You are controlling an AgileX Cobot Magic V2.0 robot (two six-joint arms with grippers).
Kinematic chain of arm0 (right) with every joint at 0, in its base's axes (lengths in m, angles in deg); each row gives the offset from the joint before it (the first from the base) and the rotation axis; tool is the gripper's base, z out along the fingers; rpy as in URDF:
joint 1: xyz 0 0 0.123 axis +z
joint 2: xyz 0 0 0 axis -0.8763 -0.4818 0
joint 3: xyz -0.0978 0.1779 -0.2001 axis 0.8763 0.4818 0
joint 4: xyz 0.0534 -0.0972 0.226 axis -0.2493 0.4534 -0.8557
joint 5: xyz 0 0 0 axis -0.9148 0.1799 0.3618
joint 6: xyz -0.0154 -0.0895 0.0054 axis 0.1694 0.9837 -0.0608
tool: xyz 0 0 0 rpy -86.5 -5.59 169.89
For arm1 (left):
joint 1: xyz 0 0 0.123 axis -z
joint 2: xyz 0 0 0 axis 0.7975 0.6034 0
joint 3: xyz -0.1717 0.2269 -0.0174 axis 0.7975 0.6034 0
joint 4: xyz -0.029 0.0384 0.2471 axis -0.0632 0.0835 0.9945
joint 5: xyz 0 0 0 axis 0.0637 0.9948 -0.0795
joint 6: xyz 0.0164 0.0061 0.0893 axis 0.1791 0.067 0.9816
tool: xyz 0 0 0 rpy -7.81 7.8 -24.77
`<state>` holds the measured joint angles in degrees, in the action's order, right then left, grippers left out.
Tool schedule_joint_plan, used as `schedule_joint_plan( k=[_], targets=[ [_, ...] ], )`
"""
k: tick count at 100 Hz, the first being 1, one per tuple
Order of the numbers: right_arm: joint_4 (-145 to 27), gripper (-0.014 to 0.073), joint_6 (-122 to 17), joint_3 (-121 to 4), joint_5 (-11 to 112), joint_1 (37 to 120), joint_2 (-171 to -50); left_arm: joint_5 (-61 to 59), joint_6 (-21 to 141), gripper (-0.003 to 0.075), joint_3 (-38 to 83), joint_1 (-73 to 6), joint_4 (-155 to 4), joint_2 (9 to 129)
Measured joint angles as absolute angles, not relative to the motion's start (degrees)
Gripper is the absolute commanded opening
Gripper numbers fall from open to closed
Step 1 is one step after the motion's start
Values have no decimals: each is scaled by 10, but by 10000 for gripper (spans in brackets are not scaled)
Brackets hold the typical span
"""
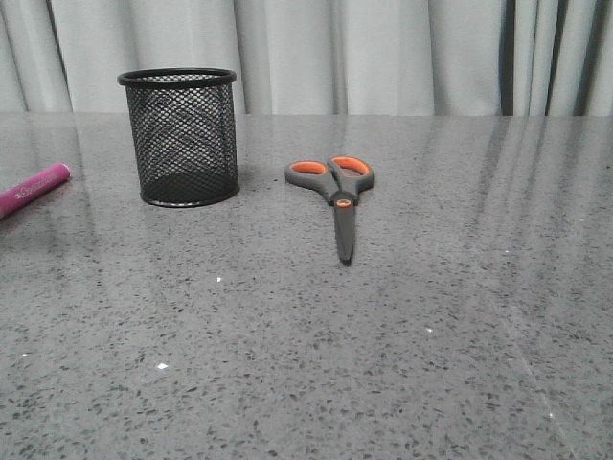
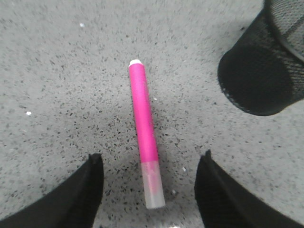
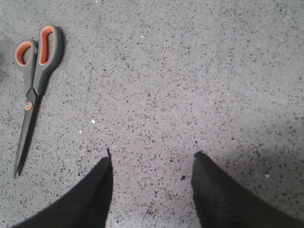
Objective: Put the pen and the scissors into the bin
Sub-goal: 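Lower the left gripper onto the pink marker and grasp it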
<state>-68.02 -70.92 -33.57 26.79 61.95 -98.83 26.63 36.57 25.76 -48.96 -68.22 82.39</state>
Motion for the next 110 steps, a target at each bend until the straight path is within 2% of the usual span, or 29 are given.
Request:
schedule_joint_plan(
  k=[41,94,101,110],
  targets=[
    [-680,341,-708,-336,268,619,-988,272,378,385,194,-473,-679,977],
    [-680,341,-708,-336,268,619,-988,235,383,382,182,-459,-663,1027],
    [-680,341,-707,-336,268,619,-988,231,384,335,179,-459,-663,1030],
    [-680,341,-707,-336,268,619,-988,228,384,218,178,-459,-663,1032]
  ],
)
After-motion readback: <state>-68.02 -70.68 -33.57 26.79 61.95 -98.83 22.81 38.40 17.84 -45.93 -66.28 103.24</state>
